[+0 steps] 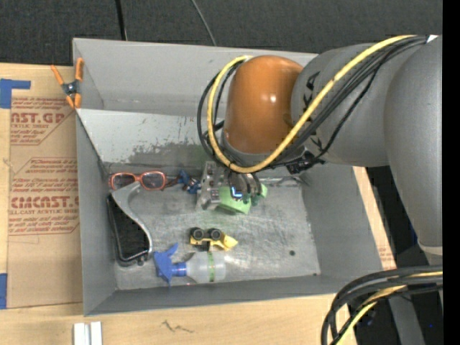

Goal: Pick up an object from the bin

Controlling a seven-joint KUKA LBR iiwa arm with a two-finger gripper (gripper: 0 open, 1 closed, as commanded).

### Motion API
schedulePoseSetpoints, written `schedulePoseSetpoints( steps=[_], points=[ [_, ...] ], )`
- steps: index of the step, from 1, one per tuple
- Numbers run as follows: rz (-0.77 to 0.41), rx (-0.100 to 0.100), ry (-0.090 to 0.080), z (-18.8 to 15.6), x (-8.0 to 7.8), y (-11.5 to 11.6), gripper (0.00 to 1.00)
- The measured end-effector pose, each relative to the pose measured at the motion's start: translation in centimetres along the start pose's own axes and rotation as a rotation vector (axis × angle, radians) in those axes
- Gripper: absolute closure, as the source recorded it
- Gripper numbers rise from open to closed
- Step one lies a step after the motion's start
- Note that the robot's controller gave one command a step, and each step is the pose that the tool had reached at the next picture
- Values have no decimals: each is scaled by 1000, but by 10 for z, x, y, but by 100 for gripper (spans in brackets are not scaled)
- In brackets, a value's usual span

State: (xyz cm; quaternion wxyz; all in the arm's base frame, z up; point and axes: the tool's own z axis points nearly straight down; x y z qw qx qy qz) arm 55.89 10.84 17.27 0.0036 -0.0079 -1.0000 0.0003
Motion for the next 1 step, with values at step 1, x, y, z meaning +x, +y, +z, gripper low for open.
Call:
schedulePoseSetpoints(
  steps=[1],
  points=[
    [-7, -2, -6, -63, -5, -21, 100]
  ],
)
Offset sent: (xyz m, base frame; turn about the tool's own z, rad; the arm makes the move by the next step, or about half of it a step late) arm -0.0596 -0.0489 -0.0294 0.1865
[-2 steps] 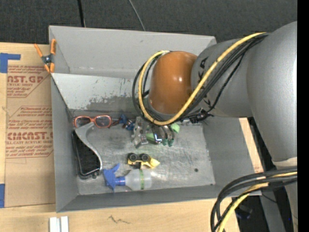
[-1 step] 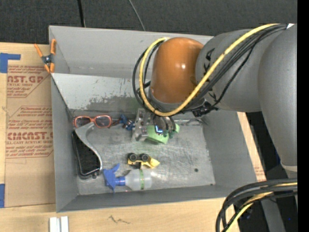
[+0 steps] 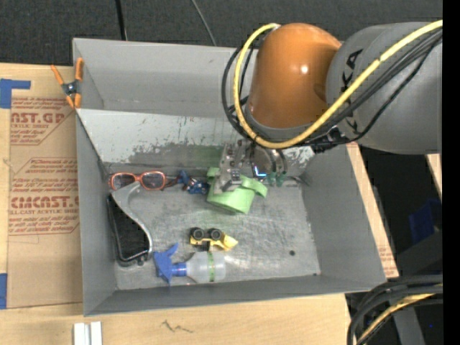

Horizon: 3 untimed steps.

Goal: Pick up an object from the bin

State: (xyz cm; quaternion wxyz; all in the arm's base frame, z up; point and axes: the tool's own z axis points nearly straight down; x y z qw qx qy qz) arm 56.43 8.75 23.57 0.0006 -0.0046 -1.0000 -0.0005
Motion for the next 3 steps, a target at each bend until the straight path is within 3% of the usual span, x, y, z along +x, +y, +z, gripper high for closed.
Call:
schedulePoseSetpoints(
  steps=[1, 2, 3],
  points=[
    [194, 3, 11, 98, 69, -29, 0],
    [192, 1, 0, 93, 65, -28, 0],
    [184, -2, -44, 153, 55, -24, 100]
  ],
)
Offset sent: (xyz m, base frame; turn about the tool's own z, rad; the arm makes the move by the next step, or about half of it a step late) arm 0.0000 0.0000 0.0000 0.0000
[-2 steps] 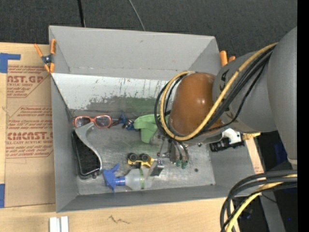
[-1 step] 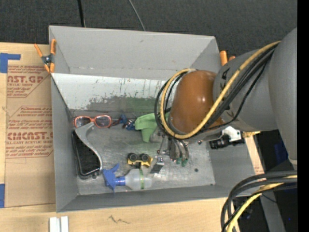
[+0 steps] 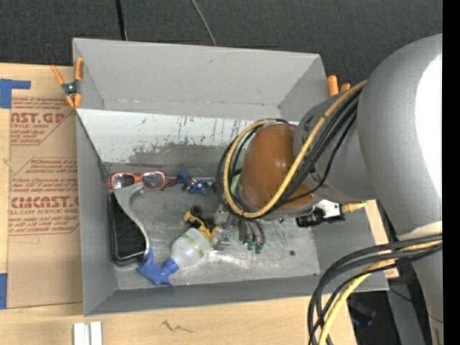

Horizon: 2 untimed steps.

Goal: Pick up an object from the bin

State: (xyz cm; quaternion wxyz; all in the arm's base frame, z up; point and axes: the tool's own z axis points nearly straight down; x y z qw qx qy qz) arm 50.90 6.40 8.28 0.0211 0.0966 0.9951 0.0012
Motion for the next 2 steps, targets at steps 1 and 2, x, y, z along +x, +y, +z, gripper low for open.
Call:
schedulePoseSetpoints(
  steps=[1, 2],
  points=[
    [0, 0, 0, 0, 0, 0, 100],
    [-12, 6, 41, -109, -8, 4, 100]
  ],
)
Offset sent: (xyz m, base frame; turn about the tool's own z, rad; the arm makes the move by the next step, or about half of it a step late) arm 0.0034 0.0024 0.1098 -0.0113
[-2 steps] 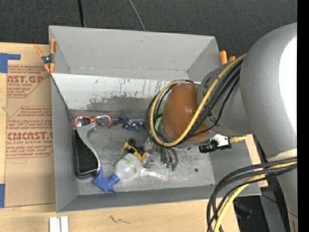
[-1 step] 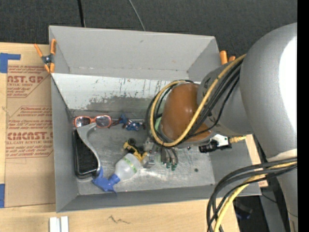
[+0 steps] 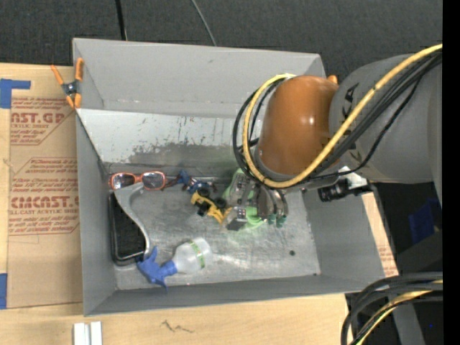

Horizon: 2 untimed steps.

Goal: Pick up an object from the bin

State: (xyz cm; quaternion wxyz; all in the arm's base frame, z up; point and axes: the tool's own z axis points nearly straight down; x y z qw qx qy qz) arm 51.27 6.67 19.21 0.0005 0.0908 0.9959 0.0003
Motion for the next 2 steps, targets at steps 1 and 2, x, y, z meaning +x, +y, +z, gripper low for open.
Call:
schedulePoseSetpoints(
  steps=[1, 2],
  points=[
    [0, 0, 0, 0, 0, 0, 100],
    [-18, 2, 7, -42, -9, -3, 100]
  ],
)
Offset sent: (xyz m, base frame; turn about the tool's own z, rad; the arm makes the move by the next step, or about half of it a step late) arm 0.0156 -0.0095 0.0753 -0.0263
